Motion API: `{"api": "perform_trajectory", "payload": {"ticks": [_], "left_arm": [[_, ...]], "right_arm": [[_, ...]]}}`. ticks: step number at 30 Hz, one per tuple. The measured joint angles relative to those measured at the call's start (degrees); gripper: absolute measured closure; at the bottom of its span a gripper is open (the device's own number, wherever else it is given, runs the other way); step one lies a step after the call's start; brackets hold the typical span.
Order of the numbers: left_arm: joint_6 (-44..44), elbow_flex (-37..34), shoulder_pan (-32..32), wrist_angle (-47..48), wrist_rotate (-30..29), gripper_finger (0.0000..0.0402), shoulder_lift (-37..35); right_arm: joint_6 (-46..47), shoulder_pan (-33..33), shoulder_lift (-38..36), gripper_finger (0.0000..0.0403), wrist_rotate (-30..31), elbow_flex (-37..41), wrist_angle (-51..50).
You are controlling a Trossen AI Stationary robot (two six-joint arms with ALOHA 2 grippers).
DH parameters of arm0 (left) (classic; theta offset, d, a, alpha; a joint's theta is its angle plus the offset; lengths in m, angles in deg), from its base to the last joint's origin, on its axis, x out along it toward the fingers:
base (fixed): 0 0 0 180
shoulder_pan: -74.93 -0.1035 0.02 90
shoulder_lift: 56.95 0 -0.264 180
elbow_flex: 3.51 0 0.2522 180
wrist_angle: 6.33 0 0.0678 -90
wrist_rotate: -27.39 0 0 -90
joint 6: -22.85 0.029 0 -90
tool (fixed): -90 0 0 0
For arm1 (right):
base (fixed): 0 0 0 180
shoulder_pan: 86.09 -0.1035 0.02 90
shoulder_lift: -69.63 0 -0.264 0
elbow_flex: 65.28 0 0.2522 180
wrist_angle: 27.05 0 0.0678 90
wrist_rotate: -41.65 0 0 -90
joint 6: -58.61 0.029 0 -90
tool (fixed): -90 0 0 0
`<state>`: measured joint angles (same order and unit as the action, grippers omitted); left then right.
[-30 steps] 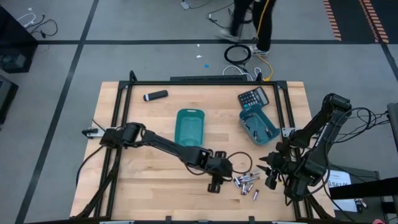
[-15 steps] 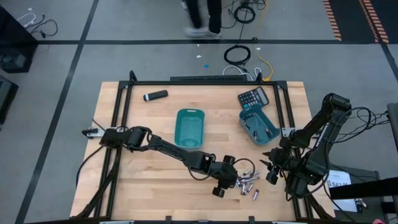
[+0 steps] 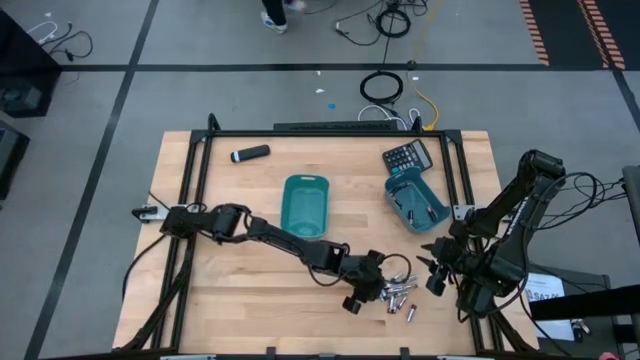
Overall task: Sort batteries
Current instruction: Put the silver battery into the green bin
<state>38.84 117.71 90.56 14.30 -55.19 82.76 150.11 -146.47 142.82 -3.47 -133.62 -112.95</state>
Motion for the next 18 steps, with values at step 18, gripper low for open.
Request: {"api": "perform_trajectory", "payload": {"ticks": [18], "left_arm": [[7.18,1.14,0.95,3.65,-1.02,0.0158,1.69]], "right_arm": [[-0.2,0.54,0.0,0.0266,0.04,0.0,0.07]]}}
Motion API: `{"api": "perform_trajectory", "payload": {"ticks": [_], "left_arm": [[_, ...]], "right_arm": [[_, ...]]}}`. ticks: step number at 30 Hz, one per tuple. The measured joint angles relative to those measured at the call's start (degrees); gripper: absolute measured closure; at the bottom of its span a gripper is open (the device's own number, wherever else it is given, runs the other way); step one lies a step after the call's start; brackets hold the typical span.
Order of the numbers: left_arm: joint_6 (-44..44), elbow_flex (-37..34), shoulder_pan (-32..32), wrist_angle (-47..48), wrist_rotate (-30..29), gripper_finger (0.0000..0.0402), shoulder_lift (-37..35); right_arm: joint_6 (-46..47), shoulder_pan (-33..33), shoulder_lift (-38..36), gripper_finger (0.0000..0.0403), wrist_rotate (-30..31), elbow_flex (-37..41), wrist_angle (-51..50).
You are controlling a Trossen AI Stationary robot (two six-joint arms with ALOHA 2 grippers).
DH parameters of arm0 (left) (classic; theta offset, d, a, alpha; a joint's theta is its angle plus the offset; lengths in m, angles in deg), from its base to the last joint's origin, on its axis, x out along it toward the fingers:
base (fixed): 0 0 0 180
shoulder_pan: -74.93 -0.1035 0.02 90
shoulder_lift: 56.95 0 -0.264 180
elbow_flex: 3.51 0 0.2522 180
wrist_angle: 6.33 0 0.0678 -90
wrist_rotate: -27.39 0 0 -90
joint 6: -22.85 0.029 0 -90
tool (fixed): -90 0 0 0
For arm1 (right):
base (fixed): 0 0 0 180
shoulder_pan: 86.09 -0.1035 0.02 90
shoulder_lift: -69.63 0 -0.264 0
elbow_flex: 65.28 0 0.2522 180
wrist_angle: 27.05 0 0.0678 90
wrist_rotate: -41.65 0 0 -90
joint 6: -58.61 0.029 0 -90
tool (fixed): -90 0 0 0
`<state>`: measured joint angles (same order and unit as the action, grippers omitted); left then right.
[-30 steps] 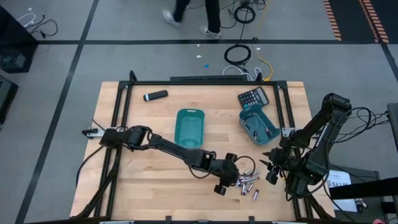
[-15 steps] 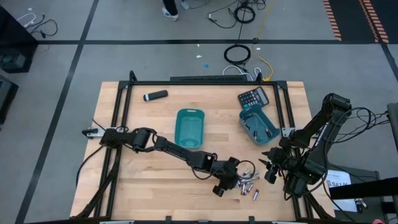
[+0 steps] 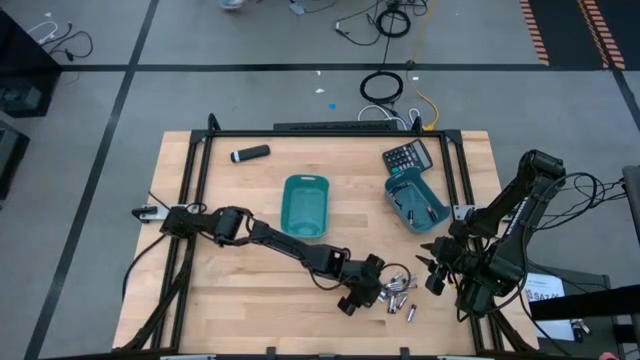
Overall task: Sort batteries
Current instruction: Put the silver battery into the green bin
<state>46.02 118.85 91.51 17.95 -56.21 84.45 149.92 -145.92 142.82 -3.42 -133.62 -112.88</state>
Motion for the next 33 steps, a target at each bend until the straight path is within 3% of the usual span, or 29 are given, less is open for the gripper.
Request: {"api": "perform_trajectory", "payload": {"ticks": [7,20,33], "left_arm": [[1.57,1.35,0.37,0.84,-2.42,0.0158,0.0],[1.62,1.57,0.2,-0.12,-0.3,0.0158,1.64],[1.15,1.5,-0.26,-0.6,-1.68,0.0158,1.73]], "right_arm": [[0.34,0.0,0.0,0.0266,0.22,0.0,0.0],[0.65,0.27,0.01,0.0266,0.35,0.01,0.52],[-5.54,8.82,0.85,0.0266,1.06,0.02,0.96]]}}
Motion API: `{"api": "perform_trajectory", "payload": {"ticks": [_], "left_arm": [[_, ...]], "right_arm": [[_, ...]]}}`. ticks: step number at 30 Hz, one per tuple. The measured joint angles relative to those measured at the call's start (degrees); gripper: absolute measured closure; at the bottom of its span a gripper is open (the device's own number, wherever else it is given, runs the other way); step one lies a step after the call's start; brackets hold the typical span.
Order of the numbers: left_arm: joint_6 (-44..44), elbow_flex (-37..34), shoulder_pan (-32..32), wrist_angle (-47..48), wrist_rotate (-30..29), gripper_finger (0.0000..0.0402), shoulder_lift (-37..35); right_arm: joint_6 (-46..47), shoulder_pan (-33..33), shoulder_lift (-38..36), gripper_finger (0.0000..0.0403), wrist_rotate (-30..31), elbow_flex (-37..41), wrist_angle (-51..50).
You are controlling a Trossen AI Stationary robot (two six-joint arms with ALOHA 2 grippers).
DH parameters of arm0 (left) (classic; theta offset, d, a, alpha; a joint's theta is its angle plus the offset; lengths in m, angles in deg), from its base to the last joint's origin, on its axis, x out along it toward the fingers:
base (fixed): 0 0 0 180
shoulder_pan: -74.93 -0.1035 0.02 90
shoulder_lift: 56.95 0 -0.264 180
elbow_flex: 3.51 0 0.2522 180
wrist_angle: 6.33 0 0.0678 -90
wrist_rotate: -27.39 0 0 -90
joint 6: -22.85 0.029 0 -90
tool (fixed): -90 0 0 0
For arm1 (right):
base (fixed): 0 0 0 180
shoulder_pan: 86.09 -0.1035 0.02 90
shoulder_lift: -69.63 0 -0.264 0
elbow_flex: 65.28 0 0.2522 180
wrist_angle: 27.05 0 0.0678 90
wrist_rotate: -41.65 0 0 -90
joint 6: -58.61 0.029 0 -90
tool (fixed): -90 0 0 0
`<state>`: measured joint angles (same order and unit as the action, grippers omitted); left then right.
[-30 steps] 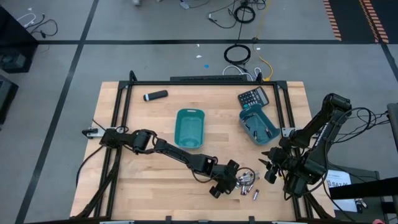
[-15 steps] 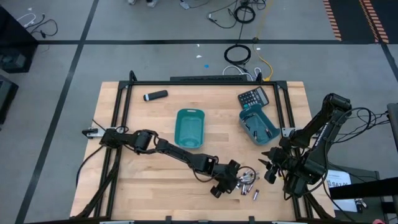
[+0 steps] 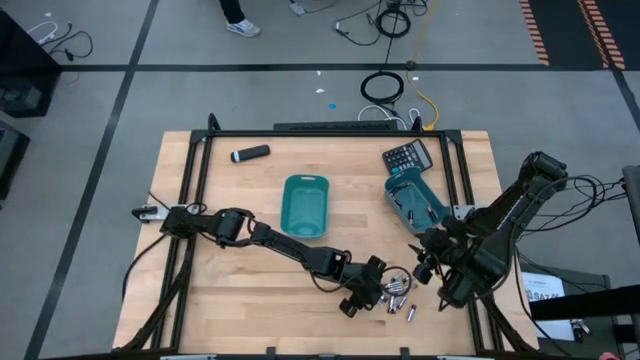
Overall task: Sort batteries
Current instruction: Put the silver battery into the green bin
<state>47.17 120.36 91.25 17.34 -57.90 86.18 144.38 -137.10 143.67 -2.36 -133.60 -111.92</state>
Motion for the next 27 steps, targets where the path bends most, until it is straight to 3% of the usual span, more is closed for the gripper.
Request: {"api": "perform_trajectory", "payload": {"ticks": [10,18,27], "left_arm": [[-1.73,0.19,-0.06,1.89,-2.67,0.0158,0.0],[-5.93,5.56,-0.67,12.42,-2.95,0.016,0.28],[-10.36,6.36,-0.74,12.92,-0.39,0.0208,0.33]], "right_arm": [[-2.71,0.52,0.02,0.0266,0.6,0.0,0.95],[-3.57,-0.65,0.02,0.0266,0.55,0.0,1.09],[-4.45,-0.63,0.02,0.0266,0.62,0.02,1.68]]}}
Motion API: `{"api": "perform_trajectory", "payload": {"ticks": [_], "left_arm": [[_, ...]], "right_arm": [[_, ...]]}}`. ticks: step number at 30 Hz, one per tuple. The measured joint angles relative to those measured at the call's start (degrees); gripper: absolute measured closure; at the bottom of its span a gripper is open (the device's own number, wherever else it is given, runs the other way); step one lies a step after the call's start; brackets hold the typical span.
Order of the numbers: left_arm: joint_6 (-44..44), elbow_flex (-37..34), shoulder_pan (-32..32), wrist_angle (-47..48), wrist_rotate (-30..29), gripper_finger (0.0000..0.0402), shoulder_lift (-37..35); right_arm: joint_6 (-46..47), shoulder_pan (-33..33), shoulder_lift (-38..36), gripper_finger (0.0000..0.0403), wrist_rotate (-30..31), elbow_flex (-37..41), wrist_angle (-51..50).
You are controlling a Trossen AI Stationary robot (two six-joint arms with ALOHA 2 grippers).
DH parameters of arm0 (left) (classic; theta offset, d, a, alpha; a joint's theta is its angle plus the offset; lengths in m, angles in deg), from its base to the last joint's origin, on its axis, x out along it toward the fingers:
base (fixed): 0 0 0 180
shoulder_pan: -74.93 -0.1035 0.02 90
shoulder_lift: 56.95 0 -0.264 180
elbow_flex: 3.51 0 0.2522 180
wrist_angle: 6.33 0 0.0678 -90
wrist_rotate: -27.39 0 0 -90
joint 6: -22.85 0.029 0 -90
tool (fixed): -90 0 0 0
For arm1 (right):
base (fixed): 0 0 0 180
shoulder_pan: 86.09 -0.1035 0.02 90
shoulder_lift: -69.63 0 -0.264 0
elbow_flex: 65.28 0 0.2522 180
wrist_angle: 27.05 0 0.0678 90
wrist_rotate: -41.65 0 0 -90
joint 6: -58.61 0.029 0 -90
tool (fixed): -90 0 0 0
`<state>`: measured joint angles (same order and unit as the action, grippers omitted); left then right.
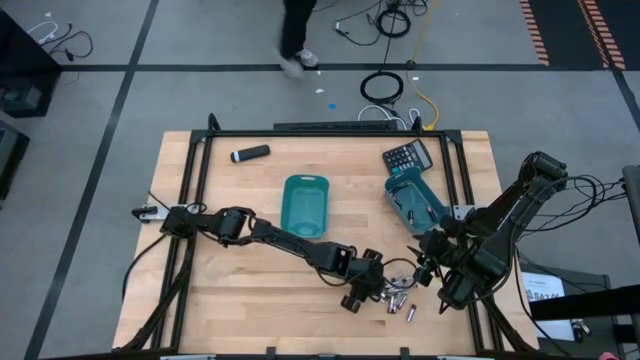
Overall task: Sort batteries
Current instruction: Put the silver battery into the green bin
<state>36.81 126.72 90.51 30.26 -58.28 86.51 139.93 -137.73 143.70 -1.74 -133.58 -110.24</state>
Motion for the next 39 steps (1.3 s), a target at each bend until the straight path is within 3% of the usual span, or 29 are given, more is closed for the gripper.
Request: {"api": "perform_trajectory", "payload": {"ticks": [5,13,34,39], "left_arm": [[0.32,1.52,1.48,-2.3,-5.01,0.0212,0.04],[4.02,1.99,1.28,-6.16,2.3,0.0212,0.41],[6.15,2.19,-0.57,-4.43,-1.34,0.0213,3.45],[5.79,2.21,-1.19,-3.4,-1.43,0.0237,3.45]], "right_arm": [[-0.32,0.0,0.0,0.0266,0.02,0.01,0.77],[-0.6,0.0,0.0,0.0266,0.04,0.02,2.01],[-3.51,0.0,0.02,0.0266,0.35,0.07,2.43],[-3.61,0.02,0.02,0.0266,0.35,0.07,2.48]]}}
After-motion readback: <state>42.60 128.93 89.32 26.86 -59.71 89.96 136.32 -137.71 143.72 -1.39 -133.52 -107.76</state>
